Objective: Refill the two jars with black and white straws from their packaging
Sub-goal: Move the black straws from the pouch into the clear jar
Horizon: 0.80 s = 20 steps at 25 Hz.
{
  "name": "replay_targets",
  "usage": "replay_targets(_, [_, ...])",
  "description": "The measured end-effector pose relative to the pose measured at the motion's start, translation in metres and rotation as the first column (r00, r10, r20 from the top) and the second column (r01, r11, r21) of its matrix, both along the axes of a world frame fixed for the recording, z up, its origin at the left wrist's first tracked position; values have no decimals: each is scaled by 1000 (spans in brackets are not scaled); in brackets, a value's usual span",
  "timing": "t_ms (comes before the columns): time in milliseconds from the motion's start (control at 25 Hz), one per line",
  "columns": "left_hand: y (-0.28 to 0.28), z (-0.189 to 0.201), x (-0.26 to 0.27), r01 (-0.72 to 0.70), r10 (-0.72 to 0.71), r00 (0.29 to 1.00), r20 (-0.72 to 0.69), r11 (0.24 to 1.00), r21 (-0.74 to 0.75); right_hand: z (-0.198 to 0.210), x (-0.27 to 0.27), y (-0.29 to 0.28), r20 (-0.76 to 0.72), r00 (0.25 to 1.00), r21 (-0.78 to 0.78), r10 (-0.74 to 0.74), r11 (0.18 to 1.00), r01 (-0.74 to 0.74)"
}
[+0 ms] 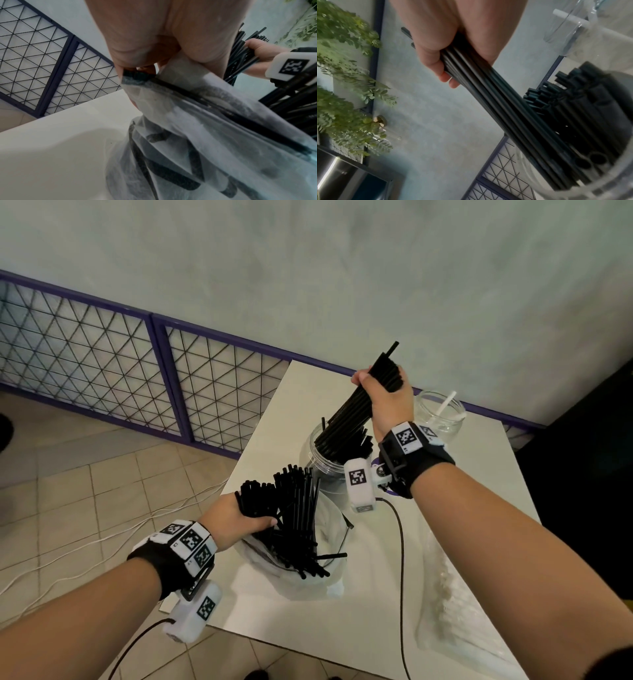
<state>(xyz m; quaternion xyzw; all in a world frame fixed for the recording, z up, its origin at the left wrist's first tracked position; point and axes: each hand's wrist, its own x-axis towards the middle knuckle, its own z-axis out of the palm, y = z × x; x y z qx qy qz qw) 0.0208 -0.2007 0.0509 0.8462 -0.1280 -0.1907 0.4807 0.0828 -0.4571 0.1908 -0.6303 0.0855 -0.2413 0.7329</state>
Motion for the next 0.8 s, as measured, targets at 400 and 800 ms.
replay_targets(400, [0,6,-1,-28,27,999,-34,999,-40,-5,-9,-2,36,987,-30,158,987,-157])
replay_targets(800, [2,10,-3,-23,24,1000,-21,1000,6,-40,-15,-16,-322,907,-237,273,904,-356])
